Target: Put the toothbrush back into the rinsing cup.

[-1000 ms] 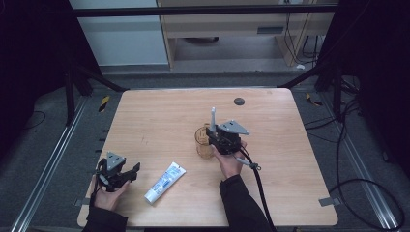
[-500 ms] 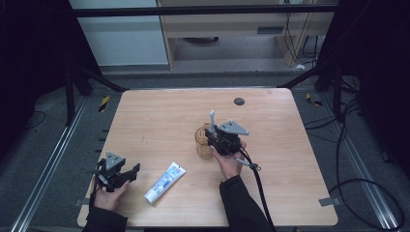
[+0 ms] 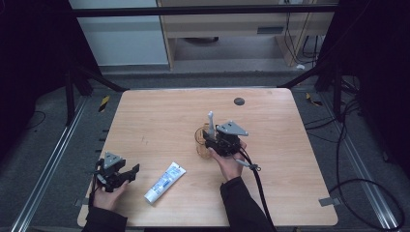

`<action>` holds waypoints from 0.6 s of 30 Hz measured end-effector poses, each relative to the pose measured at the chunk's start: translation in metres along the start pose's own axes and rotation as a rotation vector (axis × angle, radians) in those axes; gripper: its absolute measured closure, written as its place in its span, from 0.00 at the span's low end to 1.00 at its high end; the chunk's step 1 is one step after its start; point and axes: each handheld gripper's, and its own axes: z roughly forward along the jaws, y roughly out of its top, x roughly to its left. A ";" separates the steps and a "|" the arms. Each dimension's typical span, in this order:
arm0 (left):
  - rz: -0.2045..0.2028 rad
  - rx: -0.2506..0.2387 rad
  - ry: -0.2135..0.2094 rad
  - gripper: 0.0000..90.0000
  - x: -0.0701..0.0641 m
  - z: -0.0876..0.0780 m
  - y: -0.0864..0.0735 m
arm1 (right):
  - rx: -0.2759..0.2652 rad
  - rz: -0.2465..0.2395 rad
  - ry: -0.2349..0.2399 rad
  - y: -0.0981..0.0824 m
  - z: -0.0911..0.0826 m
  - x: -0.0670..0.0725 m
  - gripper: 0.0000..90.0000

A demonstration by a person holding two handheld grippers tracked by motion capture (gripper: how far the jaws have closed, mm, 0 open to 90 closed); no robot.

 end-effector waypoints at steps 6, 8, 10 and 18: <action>-0.002 -0.002 -0.004 0.46 0.000 -0.003 0.001 | 0.019 -0.014 0.013 0.000 -0.002 0.003 0.35; -0.006 -0.004 -0.005 0.47 0.000 -0.004 0.001 | 0.019 -0.020 0.012 0.000 -0.004 0.003 0.33; -0.007 -0.006 -0.008 0.49 0.000 -0.004 0.000 | 0.018 -0.017 0.014 0.000 -0.007 0.002 0.32; -0.002 -0.013 -0.013 0.59 -0.002 -0.007 0.001 | 0.052 -0.022 0.018 0.001 -0.023 -0.004 0.28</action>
